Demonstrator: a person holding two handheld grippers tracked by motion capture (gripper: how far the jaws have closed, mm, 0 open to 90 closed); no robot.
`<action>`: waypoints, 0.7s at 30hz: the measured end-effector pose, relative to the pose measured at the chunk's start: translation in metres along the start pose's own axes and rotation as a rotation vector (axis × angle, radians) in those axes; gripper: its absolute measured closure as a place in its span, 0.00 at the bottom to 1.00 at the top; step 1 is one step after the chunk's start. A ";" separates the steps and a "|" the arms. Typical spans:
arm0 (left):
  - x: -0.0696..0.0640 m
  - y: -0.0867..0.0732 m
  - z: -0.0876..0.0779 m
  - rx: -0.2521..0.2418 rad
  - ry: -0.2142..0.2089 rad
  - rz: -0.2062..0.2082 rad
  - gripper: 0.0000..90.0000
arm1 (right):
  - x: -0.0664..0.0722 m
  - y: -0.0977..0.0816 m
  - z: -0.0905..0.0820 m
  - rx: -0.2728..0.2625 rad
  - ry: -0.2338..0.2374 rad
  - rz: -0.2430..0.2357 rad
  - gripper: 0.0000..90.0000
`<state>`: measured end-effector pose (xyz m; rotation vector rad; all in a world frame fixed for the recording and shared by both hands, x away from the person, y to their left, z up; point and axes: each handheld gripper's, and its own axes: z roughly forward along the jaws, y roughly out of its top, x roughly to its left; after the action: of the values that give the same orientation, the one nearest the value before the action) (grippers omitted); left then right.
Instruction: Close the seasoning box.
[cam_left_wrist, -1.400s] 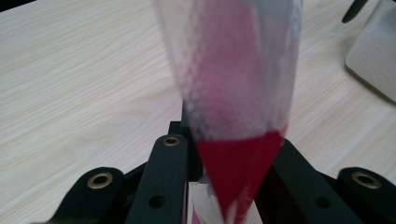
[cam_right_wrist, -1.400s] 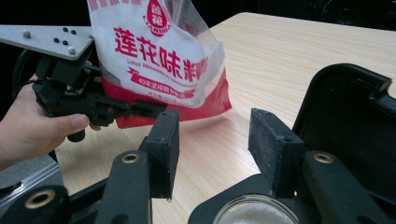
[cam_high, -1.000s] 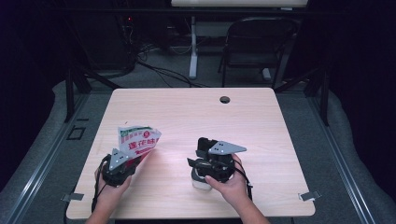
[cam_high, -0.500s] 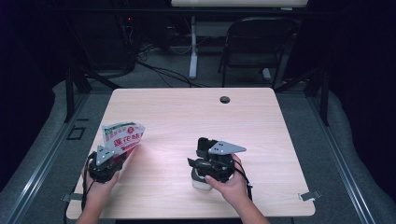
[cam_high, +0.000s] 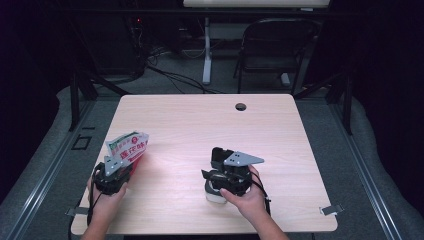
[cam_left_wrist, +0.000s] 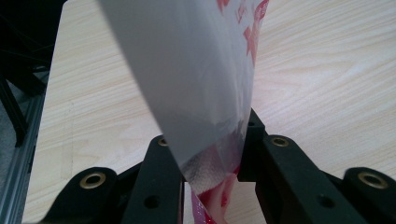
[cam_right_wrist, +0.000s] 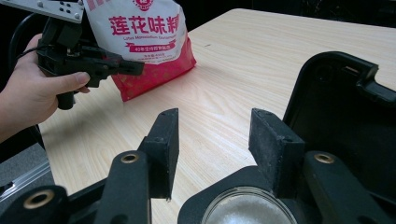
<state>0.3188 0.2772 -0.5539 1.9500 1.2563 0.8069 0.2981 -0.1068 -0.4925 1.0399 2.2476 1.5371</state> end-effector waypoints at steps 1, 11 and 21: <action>0.000 0.000 0.000 -0.004 0.002 -0.001 0.85 | 0.000 0.000 0.000 -0.002 0.002 0.002 0.59; 0.001 0.000 -0.002 -0.039 -0.038 -0.024 0.58 | 0.000 0.000 0.000 -0.003 -0.002 0.002 0.59; -0.006 0.000 -0.001 -0.059 -0.130 0.031 0.36 | 0.000 0.000 0.000 0.004 -0.006 -0.007 0.59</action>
<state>0.3166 0.2718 -0.5541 1.9464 1.1163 0.7126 0.2981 -0.1067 -0.4930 1.0355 2.2492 1.5250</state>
